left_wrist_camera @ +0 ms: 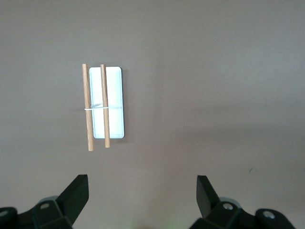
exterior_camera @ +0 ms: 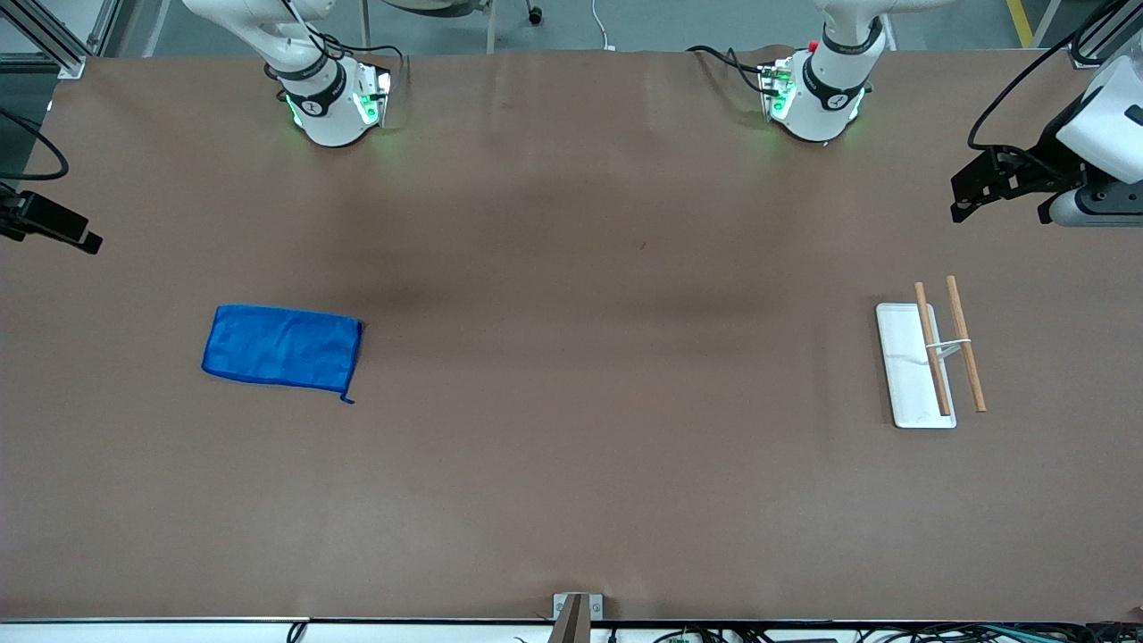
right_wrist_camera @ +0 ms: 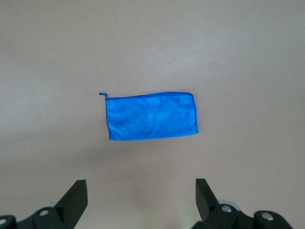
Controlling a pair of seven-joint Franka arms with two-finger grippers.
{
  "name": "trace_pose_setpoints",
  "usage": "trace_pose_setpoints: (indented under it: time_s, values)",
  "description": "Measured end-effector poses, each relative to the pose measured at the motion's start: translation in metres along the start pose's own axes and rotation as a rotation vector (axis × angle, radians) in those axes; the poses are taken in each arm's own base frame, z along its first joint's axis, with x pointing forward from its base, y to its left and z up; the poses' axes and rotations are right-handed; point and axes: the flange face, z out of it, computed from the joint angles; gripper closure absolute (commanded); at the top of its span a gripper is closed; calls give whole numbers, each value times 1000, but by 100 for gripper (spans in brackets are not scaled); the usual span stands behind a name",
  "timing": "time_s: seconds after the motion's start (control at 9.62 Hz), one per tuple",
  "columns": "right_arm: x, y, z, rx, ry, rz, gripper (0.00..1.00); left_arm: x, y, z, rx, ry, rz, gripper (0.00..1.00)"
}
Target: Right arm passes towel to left arm to hang
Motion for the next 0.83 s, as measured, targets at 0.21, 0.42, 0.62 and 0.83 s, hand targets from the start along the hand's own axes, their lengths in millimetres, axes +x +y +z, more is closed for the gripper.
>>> trace_pose_setpoints:
  time_s: [0.21, 0.42, 0.62, 0.83]
  values:
    - [0, -1, 0, 0, -1, -2, 0, 0, 0, 0, 0, 0, -2, 0]
    - [0, 0, 3, 0, -6, -1, 0, 0, 0, 0, 0, 1, -2, 0]
    - [0, -2, 7, -4, -15, -17, 0, 0, -1, 0, 0, 0, -3, 0]
    - [6, 2, 40, -15, -42, -88, 0, 1, -1, 1, 0, -2, -3, 0]
